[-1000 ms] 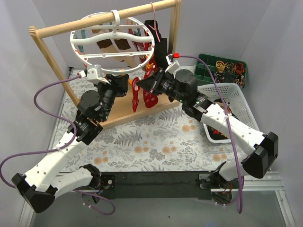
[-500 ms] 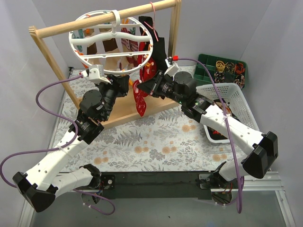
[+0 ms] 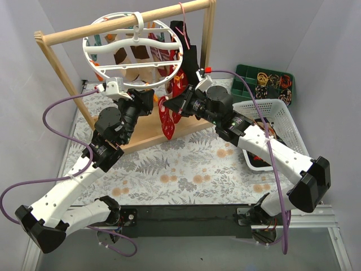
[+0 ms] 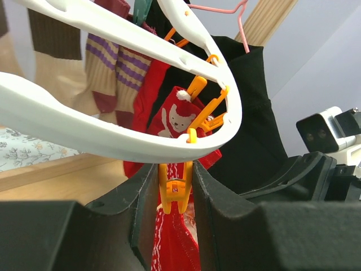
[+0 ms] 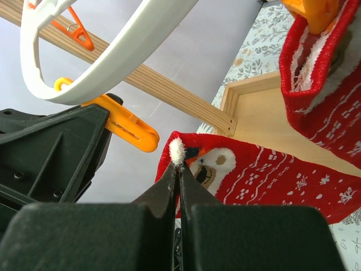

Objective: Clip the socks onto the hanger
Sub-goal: Clamp the sock onto the hanger.

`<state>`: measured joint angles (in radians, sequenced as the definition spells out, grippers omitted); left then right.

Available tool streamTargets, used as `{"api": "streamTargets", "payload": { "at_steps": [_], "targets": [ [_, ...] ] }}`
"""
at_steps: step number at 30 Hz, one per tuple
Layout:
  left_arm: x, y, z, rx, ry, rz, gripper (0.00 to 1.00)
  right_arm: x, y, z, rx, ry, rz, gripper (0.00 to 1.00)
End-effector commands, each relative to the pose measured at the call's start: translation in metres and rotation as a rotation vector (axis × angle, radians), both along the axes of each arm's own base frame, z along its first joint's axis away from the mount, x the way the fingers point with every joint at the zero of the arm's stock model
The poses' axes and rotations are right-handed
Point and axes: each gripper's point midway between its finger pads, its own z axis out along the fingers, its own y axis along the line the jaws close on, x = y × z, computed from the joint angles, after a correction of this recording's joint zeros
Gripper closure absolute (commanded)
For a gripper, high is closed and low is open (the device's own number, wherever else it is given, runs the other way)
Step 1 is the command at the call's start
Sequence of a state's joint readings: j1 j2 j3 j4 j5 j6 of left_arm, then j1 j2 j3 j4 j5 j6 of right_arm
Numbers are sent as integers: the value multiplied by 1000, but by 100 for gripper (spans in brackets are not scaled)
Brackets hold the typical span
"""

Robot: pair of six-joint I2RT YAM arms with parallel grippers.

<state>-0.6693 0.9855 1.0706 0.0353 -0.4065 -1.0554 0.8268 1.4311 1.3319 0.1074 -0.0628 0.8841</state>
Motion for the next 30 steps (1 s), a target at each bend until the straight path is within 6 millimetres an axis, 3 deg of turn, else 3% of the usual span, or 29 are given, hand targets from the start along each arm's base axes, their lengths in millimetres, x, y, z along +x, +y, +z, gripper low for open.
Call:
{"api": "streamTargets", "payload": {
  "at_steps": [1, 30],
  "targets": [
    [1, 0, 0, 6, 10, -3, 100, 2, 3, 32, 60, -66, 2, 99],
    [3, -6, -12, 55, 41, -20, 100, 1, 7, 53, 105, -93, 22, 99]
  ]
}}
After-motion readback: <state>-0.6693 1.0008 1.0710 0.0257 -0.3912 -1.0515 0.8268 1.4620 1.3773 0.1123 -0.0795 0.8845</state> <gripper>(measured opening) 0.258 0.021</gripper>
